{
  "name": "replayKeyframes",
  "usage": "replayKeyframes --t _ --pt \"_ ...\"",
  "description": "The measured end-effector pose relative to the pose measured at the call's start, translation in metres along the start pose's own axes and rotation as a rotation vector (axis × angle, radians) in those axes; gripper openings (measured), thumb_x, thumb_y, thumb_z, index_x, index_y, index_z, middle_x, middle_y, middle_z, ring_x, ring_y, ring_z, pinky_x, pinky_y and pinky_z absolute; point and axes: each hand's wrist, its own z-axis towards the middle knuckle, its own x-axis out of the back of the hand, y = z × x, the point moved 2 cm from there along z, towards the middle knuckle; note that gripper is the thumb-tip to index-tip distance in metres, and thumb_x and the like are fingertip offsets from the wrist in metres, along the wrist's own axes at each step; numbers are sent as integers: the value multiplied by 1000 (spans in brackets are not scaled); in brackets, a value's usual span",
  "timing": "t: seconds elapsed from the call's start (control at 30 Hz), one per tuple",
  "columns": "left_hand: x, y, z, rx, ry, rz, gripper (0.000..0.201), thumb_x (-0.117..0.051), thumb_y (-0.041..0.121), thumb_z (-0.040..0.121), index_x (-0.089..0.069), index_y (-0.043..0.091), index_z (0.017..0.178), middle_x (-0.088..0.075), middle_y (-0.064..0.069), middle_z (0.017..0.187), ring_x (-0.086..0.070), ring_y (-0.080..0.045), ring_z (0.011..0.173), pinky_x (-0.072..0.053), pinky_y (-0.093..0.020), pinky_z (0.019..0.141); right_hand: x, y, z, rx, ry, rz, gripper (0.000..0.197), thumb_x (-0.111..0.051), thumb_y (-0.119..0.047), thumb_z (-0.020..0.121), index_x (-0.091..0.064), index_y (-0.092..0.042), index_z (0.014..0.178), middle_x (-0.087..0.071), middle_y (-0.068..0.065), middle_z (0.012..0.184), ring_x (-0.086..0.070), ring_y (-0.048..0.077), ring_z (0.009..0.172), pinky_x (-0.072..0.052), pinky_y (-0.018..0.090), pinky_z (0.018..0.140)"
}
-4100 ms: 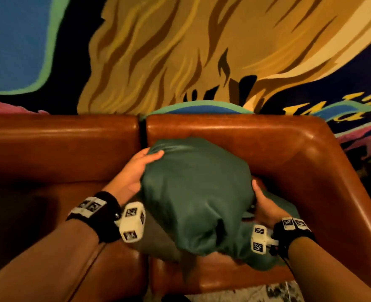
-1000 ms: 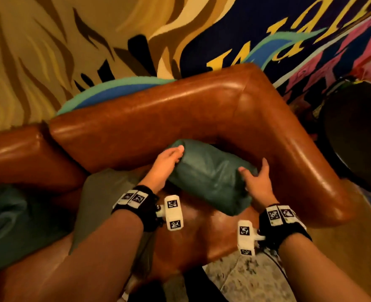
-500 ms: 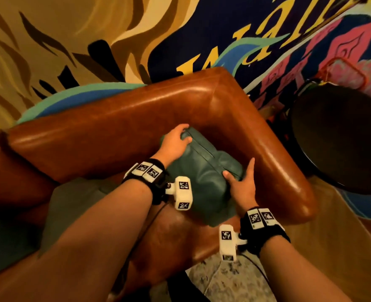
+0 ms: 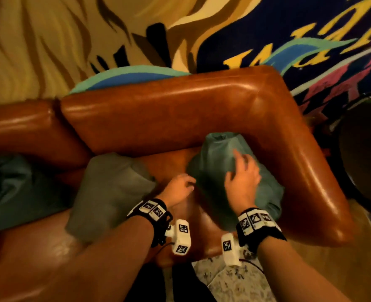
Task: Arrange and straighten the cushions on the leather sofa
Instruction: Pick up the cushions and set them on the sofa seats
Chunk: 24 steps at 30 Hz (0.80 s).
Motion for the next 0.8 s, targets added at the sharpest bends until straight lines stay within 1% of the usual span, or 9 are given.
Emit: replayKeyframes --t 0.07,0.2,0.3,0.37,0.43,0.57,0.7,0.77,0.8 --pt "9 -50 -27 184 44 -1 33 -61 12 93 -64 7 126 -63 -15 130 -56 -30 123 -36 -28 104 -46 -48 -11 243 -240 123 60 -60 -15 79 -56 -20 139 -56 12 133 -52 33 121 -45 48 105" --pt "36 -164 -94 683 301 -31 46 -63 25 88 -52 13 132 -54 -19 136 -50 -39 125 -37 -39 107 -158 -114 -44 254 -880 143 63 -56 -9 91 -41 -12 152 -54 17 145 -53 34 131 -40 38 113" --pt "30 -259 -138 993 292 -205 114 -83 63 63 -15 34 150 -32 -17 150 -41 -44 133 -35 -53 112 -225 -125 -53 98 -1037 98 64 -55 -13 89 -37 -13 151 -54 17 143 -54 36 129 -46 45 108" --pt "29 -288 -160 993 255 -500 129 -85 72 50 -9 41 151 -36 -5 154 -43 -35 135 -39 -53 110 -284 -104 -50 82 -1043 113 83 -70 -24 72 -38 -12 148 -56 15 139 -55 36 128 -46 47 107" --pt "26 -280 -169 886 126 -769 94 -81 57 72 -34 26 146 -54 4 135 -57 -22 117 -50 -38 95 -292 -104 -48 102 -1077 142 97 -80 -41 55 -47 -13 141 -61 13 135 -58 34 127 -45 46 109" --pt "39 -264 -165 796 172 -989 56 -77 38 83 -55 13 128 -67 -9 123 -67 -22 91 -56 -24 54 -244 -144 -36 211 -1030 3 48 -74 -33 88 -64 -8 128 -68 12 126 -60 32 121 -41 32 98" --pt "115 -250 -181 764 138 -1032 58 -75 52 81 -62 5 112 -73 -11 90 -71 -21 70 -55 -22 55 -201 -177 -11 244 -1087 166 39 -70 -49 88 -71 -10 91 -73 8 88 -69 30 91 -47 35 75" --pt "164 -237 -184 660 101 -1058 58 -74 57 79 -66 3 98 -72 -9 71 -68 -19 56 -52 -21 51 -185 -186 5 134 -1000 342 63 -70 -68 76 -69 -5 85 -75 11 86 -72 31 88 -53 43 79" --pt "188 -235 -178 608 105 -1026 67 -79 64 68 -66 7 102 -73 -7 73 -69 -18 59 -52 -23 54 -173 -190 15 60 -906 456 71 -69 -73 72 -69 -4 87 -77 11 88 -73 31 90 -54 46 84"
